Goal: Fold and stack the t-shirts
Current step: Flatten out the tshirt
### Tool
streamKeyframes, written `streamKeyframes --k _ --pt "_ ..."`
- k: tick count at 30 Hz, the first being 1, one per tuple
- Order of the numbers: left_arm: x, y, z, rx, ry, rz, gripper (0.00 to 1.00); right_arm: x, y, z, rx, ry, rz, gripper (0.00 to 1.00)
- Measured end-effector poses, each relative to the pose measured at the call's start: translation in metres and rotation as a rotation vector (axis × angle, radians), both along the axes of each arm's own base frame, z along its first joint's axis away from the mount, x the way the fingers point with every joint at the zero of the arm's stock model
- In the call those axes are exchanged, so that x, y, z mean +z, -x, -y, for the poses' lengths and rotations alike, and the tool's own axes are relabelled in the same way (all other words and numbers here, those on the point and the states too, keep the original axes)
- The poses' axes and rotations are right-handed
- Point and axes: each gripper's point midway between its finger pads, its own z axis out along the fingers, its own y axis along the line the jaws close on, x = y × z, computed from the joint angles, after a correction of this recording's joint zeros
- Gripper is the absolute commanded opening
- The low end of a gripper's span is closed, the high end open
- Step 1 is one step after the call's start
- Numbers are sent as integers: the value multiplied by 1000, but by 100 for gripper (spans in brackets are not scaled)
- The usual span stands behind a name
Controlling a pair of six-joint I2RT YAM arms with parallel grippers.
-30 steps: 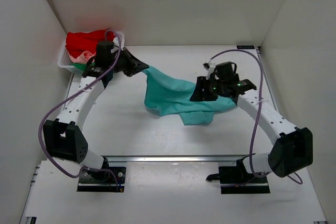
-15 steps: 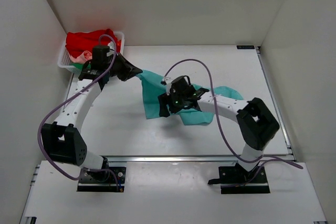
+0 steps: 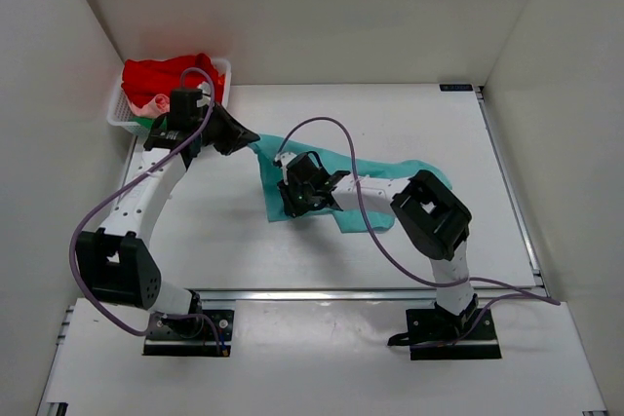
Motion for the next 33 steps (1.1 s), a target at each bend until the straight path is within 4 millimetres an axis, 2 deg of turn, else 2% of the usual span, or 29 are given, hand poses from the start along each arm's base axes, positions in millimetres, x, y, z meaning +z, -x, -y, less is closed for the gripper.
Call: streamKeyframes --k 1,2,3,4,6,8,10,11,12,15,18,20,22,24,25,27,29,30,31,32,33 --pt "-1 1 0 0 -1 -4 0 -3 -3 0 -18 9 2 3" --pt "-3 2 0 1 -2 -7 0 -4 -7 -1 -29 15 10 13" --pt "-4 2 -1 2 -4 -11 0 -4 -8 -2 -37 20 14 30" --pt "-5 3 -1 4 -6 -13 0 -3 -8 -4 -42 25 20 35" --pt "-6 5 -3 9 -10 -14 0 -2 -5 -10 -31 40 47 57" --pt "-5 7 -5 17 -13 -11 0 -1 1 -16 -19 61 68 63" --pt "-2 10 -8 22 -15 1 0 -3 4 -20 -5 96 93 53" --pt "0 13 -9 26 -16 7 0 -5 4 -22 -2 114 107 30" --pt "2 16 -11 27 -17 14 0 -6 2 -25 1 131 117 0" --pt "11 22 -16 40 -24 37 0 -8 -2 -29 -11 161 126 0" --pt "20 27 -21 50 -45 69 0 -6 -6 -22 -46 179 117 0" --pt "28 30 -24 57 -53 88 0 -2 0 -5 -57 215 83 0" --pt "43 28 -25 64 -45 119 0 8 3 25 -83 252 23 0" --pt "67 24 -24 62 -26 171 0 44 -12 54 -148 224 6 0" --pt "84 22 -23 59 -12 208 0 75 -26 68 -194 178 21 0" --pt "128 17 -20 47 16 311 0 163 -65 97 -300 31 119 0" --pt "175 17 -15 24 40 431 0 271 -97 135 -401 -147 283 0" --pt "197 21 -11 5 52 488 0 324 -105 160 -452 -228 378 0" --pt "216 26 -6 -21 67 545 0 370 -103 187 -494 -291 466 0" --pt "230 33 0 -51 84 593 0 406 -93 212 -530 -335 542 0" --pt "241 42 7 -84 105 631 0 434 -78 232 -553 -368 606 0"
